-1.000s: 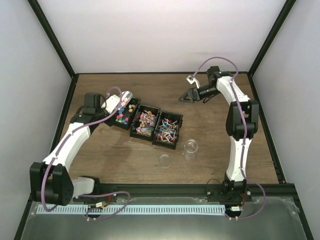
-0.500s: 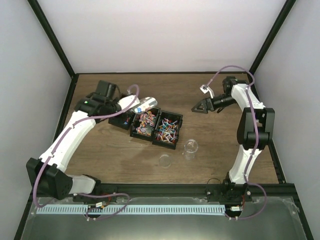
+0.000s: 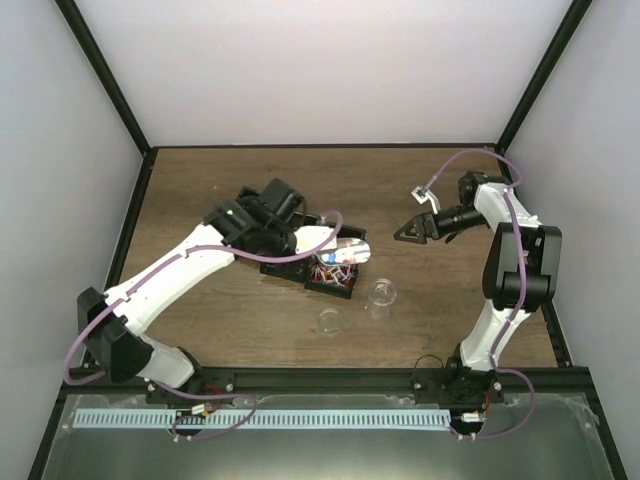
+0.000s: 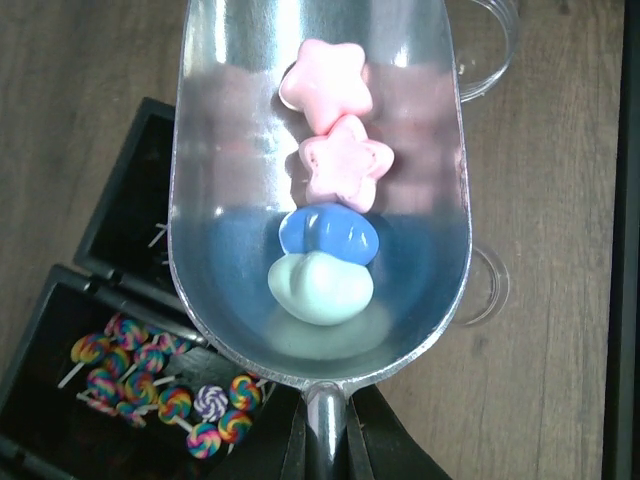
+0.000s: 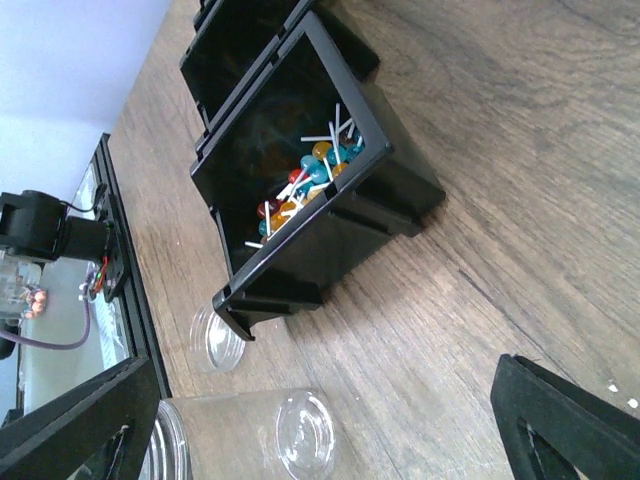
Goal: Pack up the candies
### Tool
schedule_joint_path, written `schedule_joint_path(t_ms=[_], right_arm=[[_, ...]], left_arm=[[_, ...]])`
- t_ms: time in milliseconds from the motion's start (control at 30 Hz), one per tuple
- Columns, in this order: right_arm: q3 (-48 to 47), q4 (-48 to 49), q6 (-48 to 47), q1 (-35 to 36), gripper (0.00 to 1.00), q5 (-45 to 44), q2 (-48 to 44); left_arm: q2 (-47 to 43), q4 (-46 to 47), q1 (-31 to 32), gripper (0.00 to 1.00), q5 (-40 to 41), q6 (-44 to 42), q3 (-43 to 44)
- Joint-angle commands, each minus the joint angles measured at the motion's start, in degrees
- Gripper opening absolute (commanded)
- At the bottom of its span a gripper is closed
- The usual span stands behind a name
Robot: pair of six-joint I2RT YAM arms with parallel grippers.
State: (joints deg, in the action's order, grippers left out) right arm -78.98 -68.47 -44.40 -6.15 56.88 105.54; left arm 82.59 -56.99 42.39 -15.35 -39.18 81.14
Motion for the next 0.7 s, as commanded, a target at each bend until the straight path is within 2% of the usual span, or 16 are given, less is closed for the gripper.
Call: schedule_joint_path(t_ms=[0, 300, 667], right_arm=[[1.87, 0.97, -2.42, 0.00, 0.94, -1.17, -2.97], [5.33, 3.80, -1.28, 0.00, 0.94, -0.24, -5.14], [8.84, 8.88, 4.19, 0.00, 0.94, 0.42, -8.05]], left_arm=[[1.61, -2.32, 2.79, 0.04, 2.68, -0.02, 2.48], [3.95, -7.65, 6.47, 0.04, 3.57, -0.29, 5.72], [7.29, -8.76, 10.22, 0.04, 4.54, -1.59, 7.51]])
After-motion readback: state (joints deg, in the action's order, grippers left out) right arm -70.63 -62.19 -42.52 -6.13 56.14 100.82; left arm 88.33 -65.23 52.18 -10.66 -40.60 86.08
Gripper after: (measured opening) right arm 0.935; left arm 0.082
